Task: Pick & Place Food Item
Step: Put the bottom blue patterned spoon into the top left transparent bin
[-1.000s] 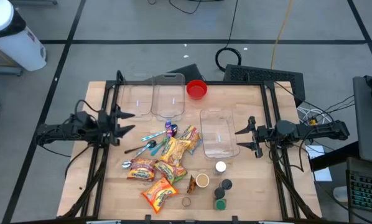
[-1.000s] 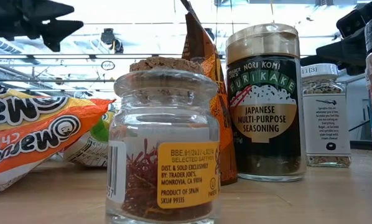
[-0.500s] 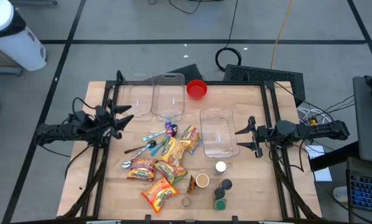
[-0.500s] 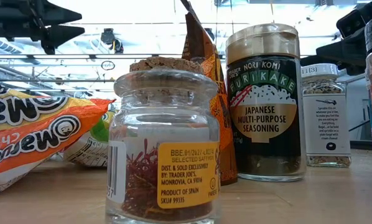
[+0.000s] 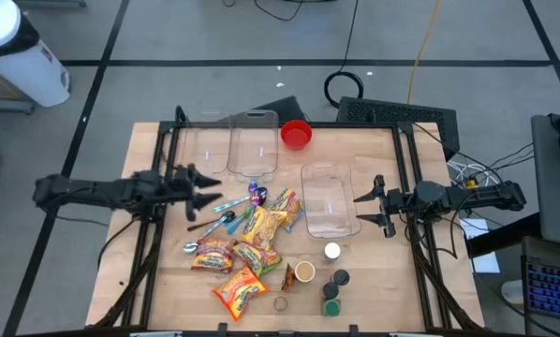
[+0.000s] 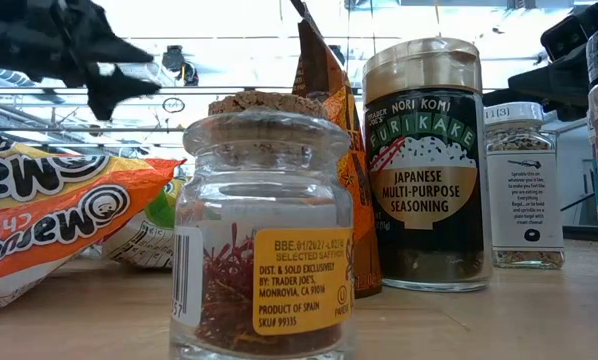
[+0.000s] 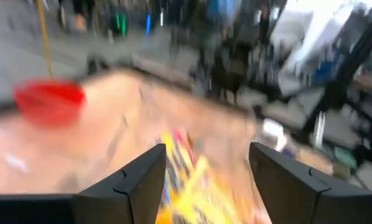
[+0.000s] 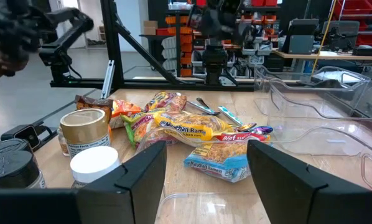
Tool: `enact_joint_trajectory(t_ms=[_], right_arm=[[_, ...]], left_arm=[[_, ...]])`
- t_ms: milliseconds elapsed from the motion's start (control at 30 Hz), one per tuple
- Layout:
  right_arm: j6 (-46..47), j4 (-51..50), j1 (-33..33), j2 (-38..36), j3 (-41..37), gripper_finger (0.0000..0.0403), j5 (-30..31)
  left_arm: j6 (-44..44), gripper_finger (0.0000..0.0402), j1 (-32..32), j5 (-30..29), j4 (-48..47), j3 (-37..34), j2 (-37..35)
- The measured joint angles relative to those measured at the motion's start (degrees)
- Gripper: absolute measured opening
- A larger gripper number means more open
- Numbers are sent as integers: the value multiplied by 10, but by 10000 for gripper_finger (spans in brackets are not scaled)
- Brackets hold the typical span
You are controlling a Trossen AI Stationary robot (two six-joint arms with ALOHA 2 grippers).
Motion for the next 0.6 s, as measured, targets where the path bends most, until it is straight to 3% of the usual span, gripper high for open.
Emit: enact_joint_trajectory(t_ms=[233,467,600], right_arm=[[0,0,0,0,0,218,0],[0,0,0,0,0,217,0],[0,0,0,0,0,219,0]], left_arm=[[-95,240,-49,12,-81,64,197],[-43,239,-117,45,-86,113,339],[-80,239,-143,47,-120,116,388]])
